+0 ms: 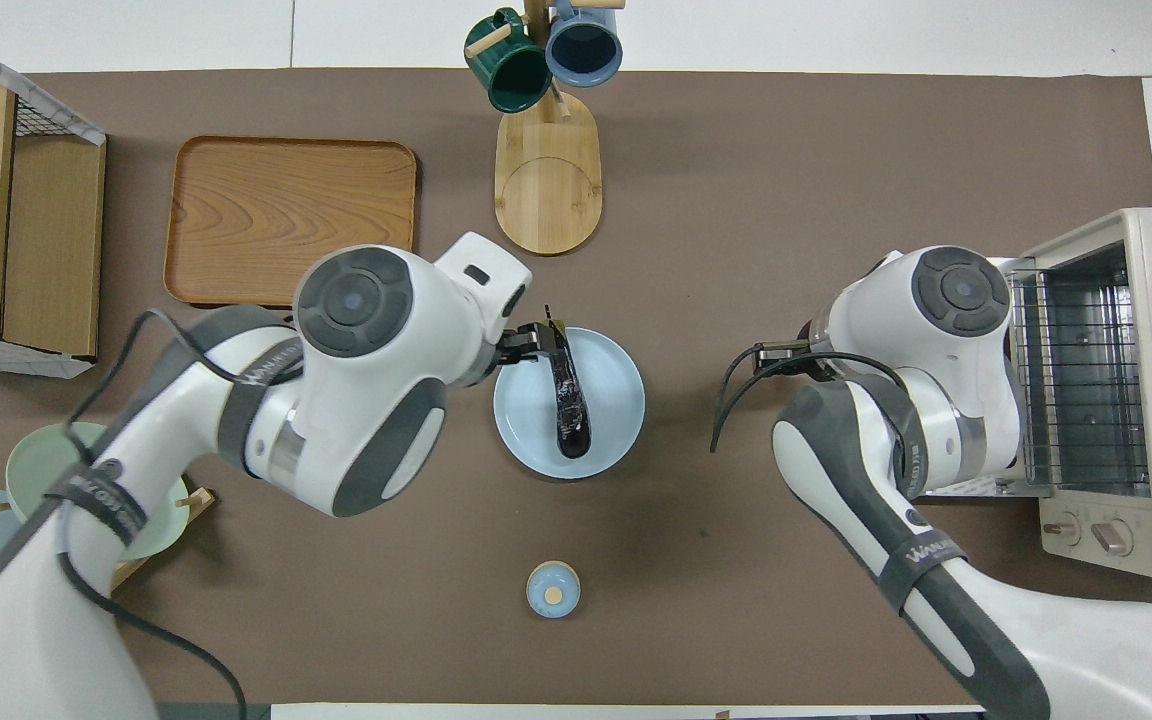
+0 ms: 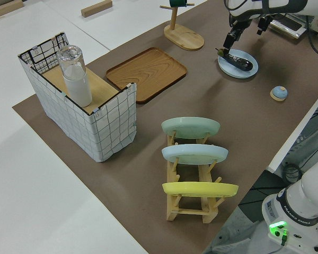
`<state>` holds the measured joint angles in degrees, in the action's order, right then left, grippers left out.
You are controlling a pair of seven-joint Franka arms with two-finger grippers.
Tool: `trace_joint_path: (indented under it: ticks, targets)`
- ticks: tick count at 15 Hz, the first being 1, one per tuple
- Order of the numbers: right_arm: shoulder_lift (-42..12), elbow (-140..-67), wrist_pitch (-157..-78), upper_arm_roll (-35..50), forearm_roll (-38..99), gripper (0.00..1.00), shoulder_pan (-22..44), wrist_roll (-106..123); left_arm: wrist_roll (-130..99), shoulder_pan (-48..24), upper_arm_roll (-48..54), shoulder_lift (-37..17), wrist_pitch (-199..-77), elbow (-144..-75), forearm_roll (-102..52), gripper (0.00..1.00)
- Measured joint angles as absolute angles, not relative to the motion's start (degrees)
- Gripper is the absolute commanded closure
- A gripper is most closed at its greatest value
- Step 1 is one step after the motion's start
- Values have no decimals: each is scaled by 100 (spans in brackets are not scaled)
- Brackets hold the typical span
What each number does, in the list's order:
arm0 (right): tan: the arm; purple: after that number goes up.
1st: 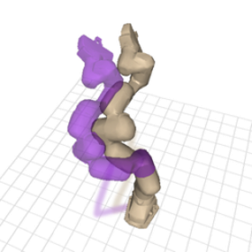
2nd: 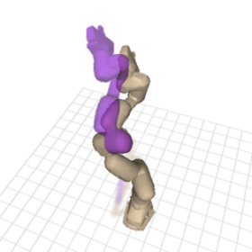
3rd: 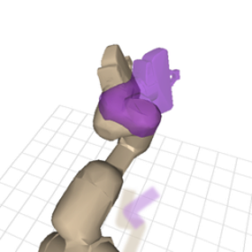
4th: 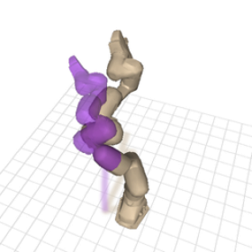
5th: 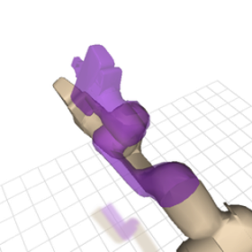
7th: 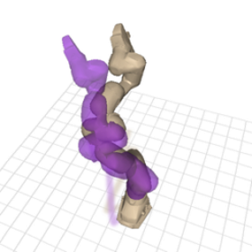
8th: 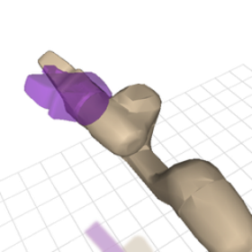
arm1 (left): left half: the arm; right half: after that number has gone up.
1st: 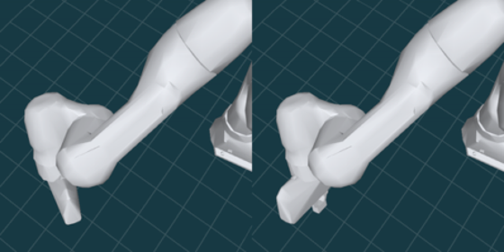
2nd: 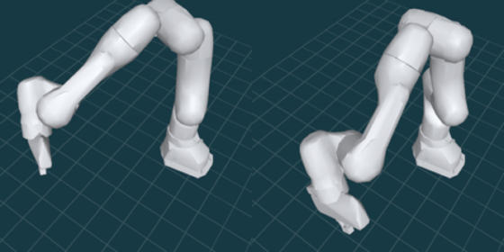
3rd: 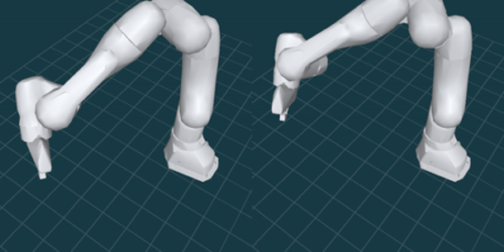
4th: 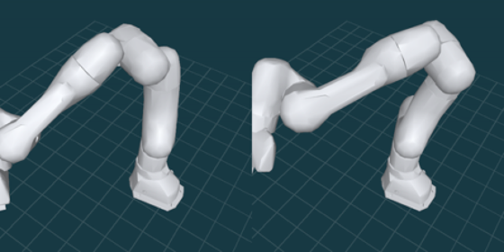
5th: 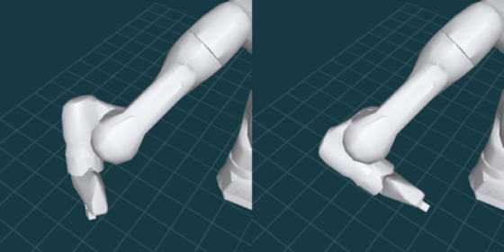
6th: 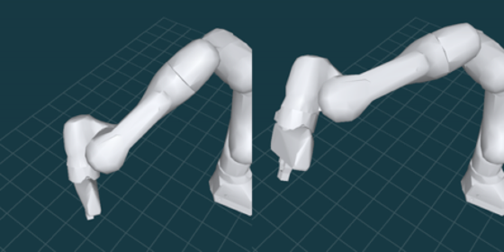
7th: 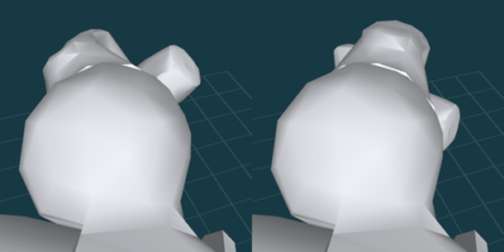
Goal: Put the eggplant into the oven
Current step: 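Grasp the eggplant with the right gripper while the left gripper withdraws, then carry the eggplant with the right gripper toward the open oven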
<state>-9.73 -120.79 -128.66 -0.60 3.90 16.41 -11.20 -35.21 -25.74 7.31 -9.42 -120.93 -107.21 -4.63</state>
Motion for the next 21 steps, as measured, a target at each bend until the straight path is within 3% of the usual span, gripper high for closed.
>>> trace_joint_path:
  ticks: [1, 6, 10, 12, 13, 14, 19, 21]
  targets:
    - [-972, -11902, -12713, -54, 390, 0, 1886, -1151, -3377, -2368, 722, -819, -11789, -10576, -463, 0]
    - [-1150, -10949, -12259, -30, 145, 0, 3471, -2777, -2107, -1301, 639, -429, -10666, -10012, -467, 0]
    - [-1908, -10002, -12122, -28, 15, 0, 4295, -3981, -1043, -464, 607, -166, -10215, -9992, -469, 0]
    - [-2338, -9809, -12456, -29, -37, 0, 4581, -4336, -909, -314, 581, -41, -10033, -9989, -468, 0]
    - [-2507, -9793, -12627, -32, -67, 6, 4651, -4385, -898, -306, 552, 19, -9929, -9970, -423, 0]
    - [-2629, -9797, -12757, -35, -120, 20, 4686, -4387, -892, -305, 541, 66, -9792, -9903, -316, 0]
    - [-2787, -9991, -13176, -46, -281, 27, 4696, -4387, -851, -305, 541, 148, -8829, -9158, -67, 0]
    - [-2775, -10157, -13417, -47, -285, 46, 4696, -4387, -772, -305, 544, 159, -8596, -9076, -67, 0]
